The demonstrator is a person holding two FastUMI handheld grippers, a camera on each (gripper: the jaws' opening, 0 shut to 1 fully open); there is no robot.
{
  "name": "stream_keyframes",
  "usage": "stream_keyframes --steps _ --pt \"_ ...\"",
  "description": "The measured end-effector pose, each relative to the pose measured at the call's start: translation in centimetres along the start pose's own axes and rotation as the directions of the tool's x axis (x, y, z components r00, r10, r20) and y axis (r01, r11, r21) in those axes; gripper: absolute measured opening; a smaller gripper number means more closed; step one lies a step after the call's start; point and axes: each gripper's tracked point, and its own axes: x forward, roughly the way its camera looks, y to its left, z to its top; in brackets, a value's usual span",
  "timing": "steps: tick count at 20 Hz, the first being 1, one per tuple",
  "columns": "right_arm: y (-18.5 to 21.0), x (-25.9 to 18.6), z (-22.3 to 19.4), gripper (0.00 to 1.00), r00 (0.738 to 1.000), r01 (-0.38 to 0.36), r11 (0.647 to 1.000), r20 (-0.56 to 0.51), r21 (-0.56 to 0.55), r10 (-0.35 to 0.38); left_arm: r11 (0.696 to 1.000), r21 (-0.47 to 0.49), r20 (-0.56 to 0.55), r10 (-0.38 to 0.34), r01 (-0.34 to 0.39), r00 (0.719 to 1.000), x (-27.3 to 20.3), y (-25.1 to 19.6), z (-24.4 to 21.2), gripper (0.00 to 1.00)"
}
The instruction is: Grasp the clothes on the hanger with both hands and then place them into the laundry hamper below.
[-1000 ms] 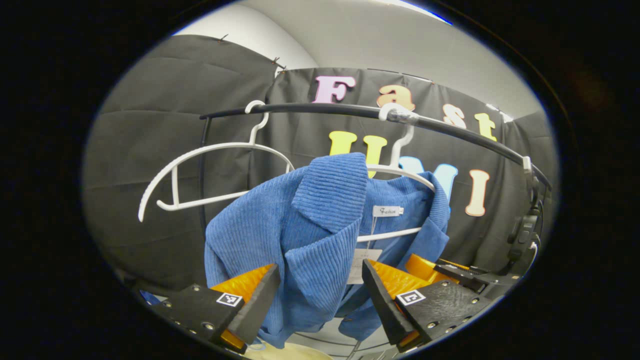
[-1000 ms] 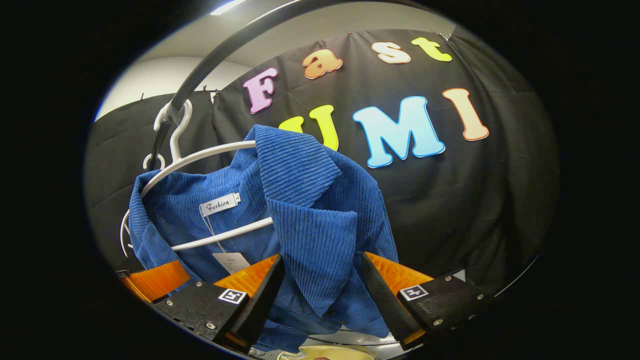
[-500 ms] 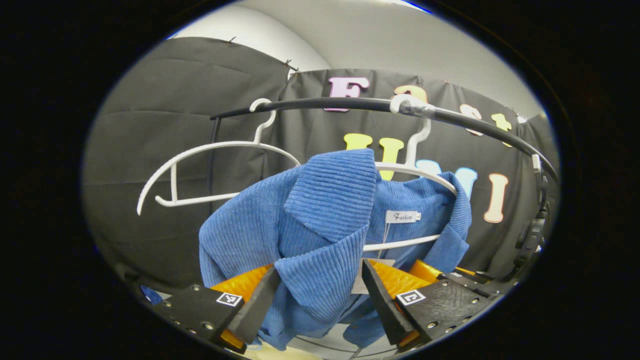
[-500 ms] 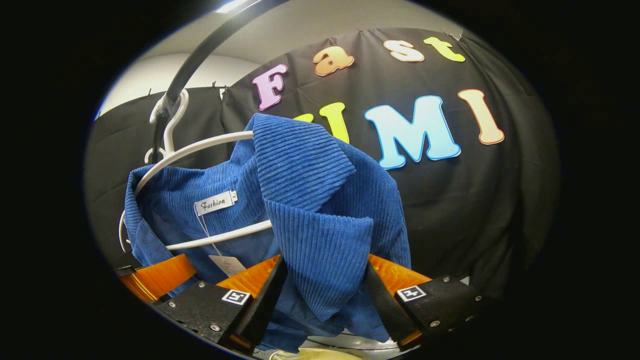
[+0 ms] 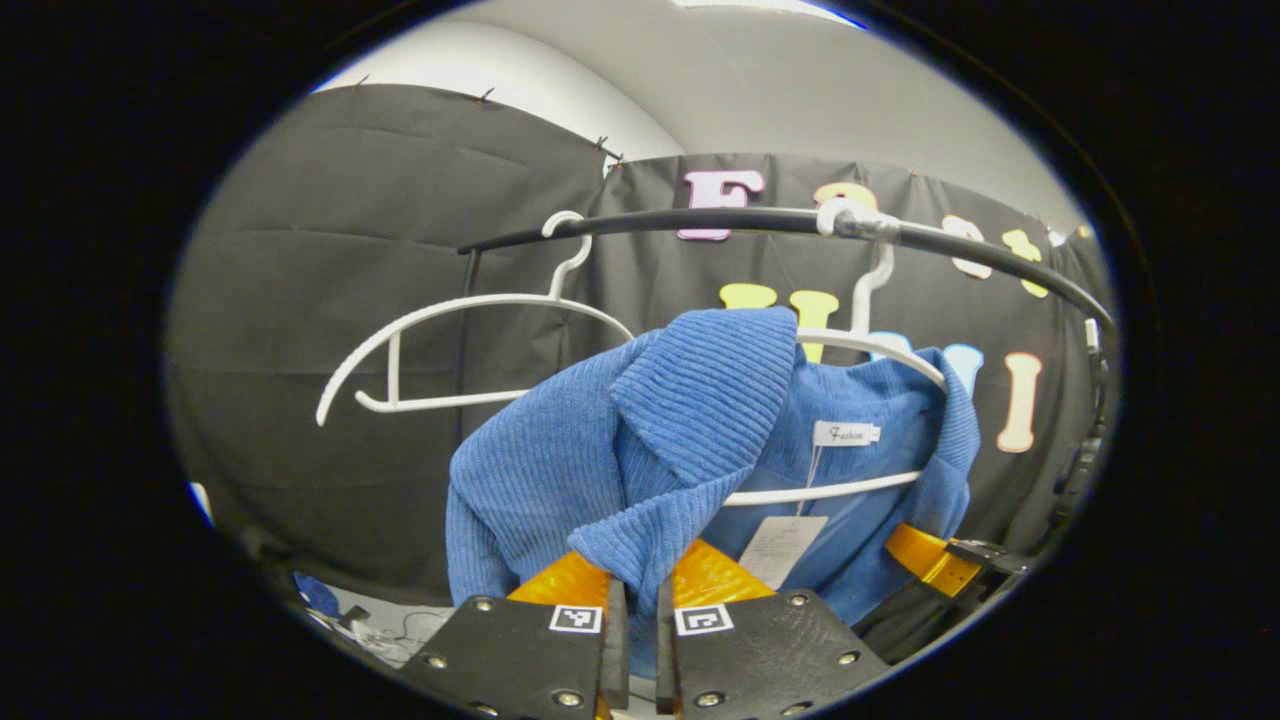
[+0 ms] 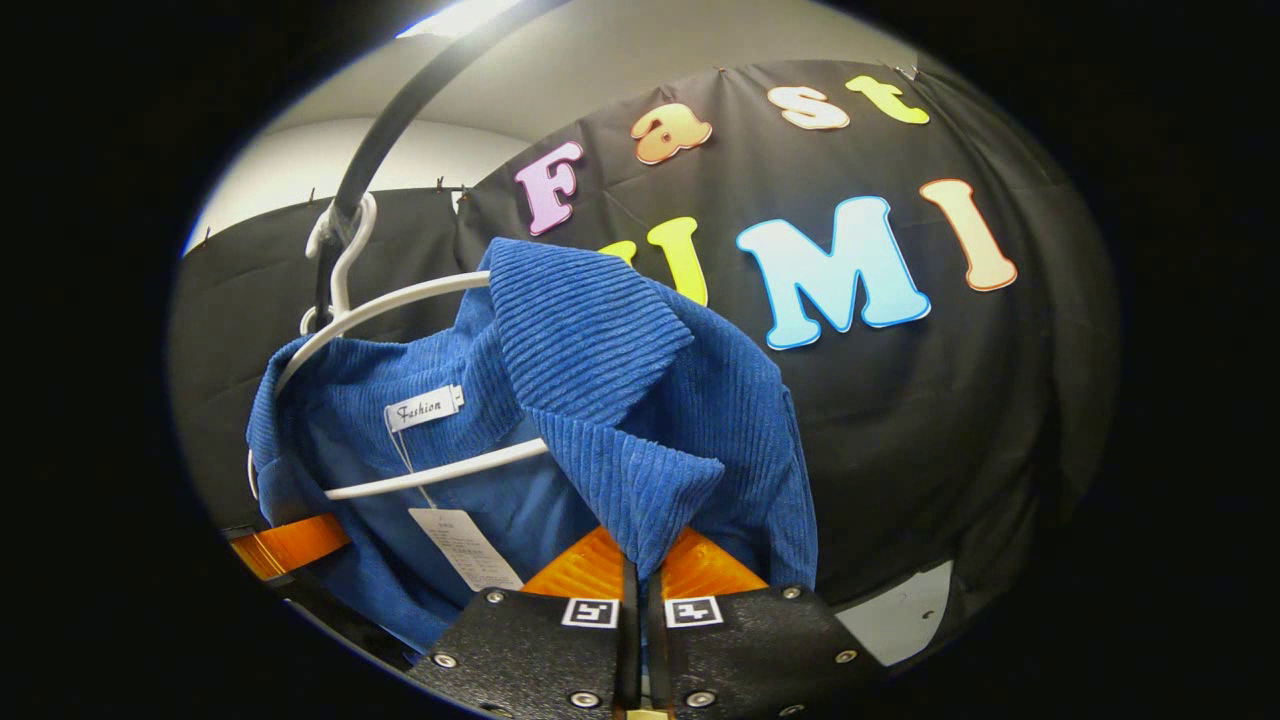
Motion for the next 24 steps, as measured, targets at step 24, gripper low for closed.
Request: stream_keyframes --steps 24 --pt "-4.8 -2.5 5.7 0.00 0.980 0.097 0.994 0.177 -0.044 -0.087 0.999 0.008 0.142 -0.033 0.032 0.989 -5.1 3.9 7.2 0.01"
